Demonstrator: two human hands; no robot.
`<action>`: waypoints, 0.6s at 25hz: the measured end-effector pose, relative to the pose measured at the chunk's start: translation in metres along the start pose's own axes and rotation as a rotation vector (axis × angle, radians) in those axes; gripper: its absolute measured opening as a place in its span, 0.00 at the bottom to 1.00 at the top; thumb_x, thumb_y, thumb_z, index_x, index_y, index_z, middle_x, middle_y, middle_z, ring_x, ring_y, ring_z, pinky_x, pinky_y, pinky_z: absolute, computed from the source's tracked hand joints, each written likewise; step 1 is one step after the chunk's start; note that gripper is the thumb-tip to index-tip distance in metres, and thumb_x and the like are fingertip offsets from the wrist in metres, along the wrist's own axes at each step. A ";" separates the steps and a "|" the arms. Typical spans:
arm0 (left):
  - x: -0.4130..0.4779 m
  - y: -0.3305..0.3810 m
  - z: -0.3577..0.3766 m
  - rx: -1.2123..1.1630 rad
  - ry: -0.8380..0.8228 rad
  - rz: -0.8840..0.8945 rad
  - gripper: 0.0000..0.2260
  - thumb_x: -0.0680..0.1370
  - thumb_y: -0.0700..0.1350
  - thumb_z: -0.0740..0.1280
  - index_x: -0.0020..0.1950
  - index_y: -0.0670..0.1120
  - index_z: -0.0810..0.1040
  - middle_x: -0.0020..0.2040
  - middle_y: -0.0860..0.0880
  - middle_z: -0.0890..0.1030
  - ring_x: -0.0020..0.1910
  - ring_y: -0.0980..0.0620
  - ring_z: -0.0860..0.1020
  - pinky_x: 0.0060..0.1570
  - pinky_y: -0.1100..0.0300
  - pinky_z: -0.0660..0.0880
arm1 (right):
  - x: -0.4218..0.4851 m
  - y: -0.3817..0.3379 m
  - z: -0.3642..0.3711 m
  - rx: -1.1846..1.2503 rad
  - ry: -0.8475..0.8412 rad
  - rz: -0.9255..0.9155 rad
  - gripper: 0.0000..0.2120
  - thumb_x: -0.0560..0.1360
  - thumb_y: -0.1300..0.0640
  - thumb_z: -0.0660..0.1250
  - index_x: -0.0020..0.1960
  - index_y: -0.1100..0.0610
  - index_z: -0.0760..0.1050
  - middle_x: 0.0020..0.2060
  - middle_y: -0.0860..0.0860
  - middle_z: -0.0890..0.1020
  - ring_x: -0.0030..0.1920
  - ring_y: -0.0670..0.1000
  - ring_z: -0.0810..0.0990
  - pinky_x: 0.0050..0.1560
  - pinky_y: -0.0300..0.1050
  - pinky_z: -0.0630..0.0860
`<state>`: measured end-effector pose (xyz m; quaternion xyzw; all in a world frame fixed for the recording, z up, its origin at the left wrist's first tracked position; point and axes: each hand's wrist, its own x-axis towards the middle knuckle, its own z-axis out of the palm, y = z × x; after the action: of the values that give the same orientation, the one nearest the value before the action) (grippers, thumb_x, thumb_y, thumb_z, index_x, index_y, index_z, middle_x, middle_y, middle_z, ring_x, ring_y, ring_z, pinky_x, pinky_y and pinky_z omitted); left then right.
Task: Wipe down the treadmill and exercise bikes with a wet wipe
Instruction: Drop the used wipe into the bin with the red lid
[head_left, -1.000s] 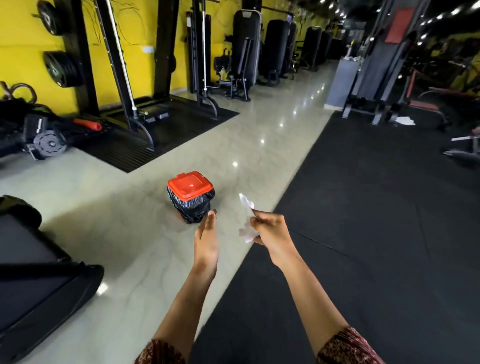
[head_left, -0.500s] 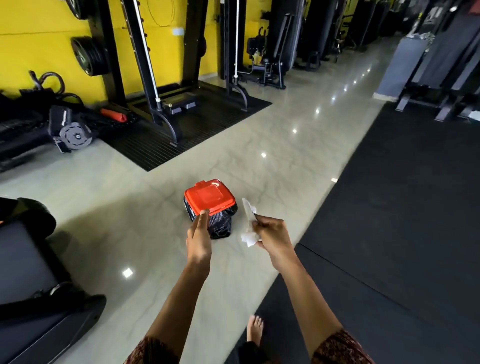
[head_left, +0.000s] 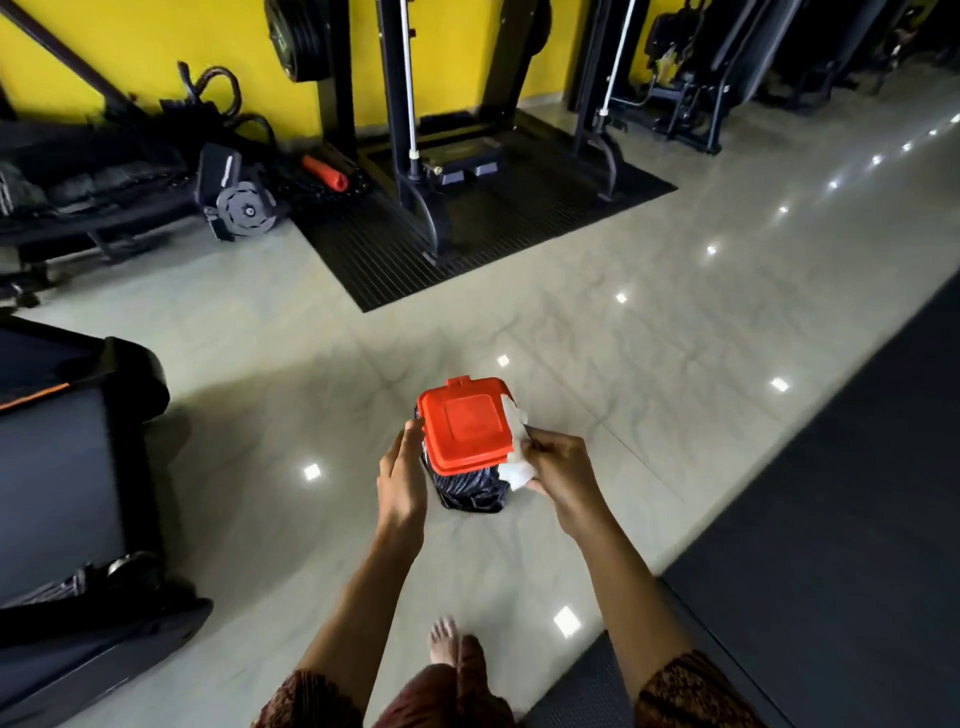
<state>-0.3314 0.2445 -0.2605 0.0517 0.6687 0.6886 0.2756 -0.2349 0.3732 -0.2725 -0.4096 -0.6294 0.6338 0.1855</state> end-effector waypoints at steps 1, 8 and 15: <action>0.021 0.000 0.006 -0.007 0.012 -0.006 0.11 0.83 0.52 0.54 0.49 0.58 0.76 0.50 0.58 0.77 0.56 0.57 0.72 0.56 0.60 0.62 | 0.022 0.000 0.004 -0.018 -0.019 0.000 0.14 0.74 0.69 0.61 0.50 0.59 0.83 0.42 0.68 0.80 0.41 0.53 0.76 0.44 0.53 0.76; 0.181 0.013 0.047 0.033 0.025 -0.030 0.20 0.82 0.55 0.55 0.69 0.48 0.71 0.70 0.48 0.71 0.69 0.50 0.68 0.69 0.53 0.62 | 0.173 -0.031 0.026 -0.128 -0.053 0.024 0.12 0.76 0.66 0.62 0.53 0.58 0.82 0.45 0.60 0.84 0.50 0.62 0.82 0.54 0.62 0.77; 0.274 0.020 0.073 0.051 0.011 -0.088 0.20 0.82 0.52 0.55 0.70 0.45 0.70 0.71 0.47 0.70 0.71 0.49 0.66 0.71 0.51 0.60 | 0.262 -0.034 0.045 -0.156 -0.010 0.099 0.14 0.76 0.67 0.62 0.58 0.59 0.80 0.45 0.56 0.84 0.49 0.59 0.82 0.53 0.61 0.77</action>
<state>-0.5363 0.4332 -0.3160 0.0258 0.6893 0.6587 0.3005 -0.4344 0.5454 -0.3212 -0.4502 -0.6566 0.5936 0.1182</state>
